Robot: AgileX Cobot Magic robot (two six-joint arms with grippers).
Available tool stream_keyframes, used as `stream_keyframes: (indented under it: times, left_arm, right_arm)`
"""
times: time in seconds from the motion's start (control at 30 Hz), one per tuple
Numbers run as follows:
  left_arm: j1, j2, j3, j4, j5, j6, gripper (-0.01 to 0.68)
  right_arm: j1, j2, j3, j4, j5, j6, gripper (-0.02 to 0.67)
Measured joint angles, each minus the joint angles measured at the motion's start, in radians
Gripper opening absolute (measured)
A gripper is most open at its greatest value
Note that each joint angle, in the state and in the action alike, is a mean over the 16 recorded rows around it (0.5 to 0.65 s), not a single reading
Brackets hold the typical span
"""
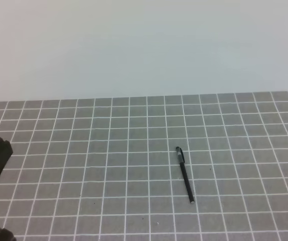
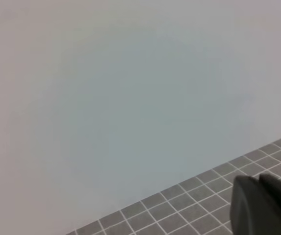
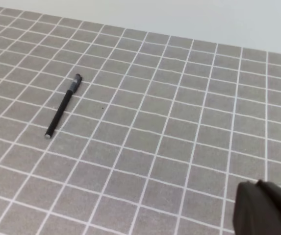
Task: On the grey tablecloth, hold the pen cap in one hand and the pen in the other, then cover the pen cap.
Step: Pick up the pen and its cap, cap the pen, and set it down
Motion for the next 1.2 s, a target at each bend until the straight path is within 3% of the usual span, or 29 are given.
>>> stream_keyframes:
  times: [0.33,0.67,0.93,1.2]
  left_arm:
    - [0.0,0.0,0.0,-0.004,0.02,-0.001,-0.001]
    - [0.0,0.0,0.0,-0.01,0.148,-0.03,-0.001]
    - [0.0,0.0,-0.014,0.033,0.236,-0.132,-0.001]
    - [0.0,0.0,-0.07,0.151,0.167,-0.282,-0.001]
  right_arm:
    - [0.0,-0.007,0.002,0.0,-0.002,0.0,0.003]
    - [0.0,-0.007,0.002,0.0,-0.001,0.0,0.004]
    - [0.0,-0.007,0.002,0.0,0.001,0.0,0.004]
    - [0.0,-0.007,0.002,0.0,0.002,0.0,0.004]
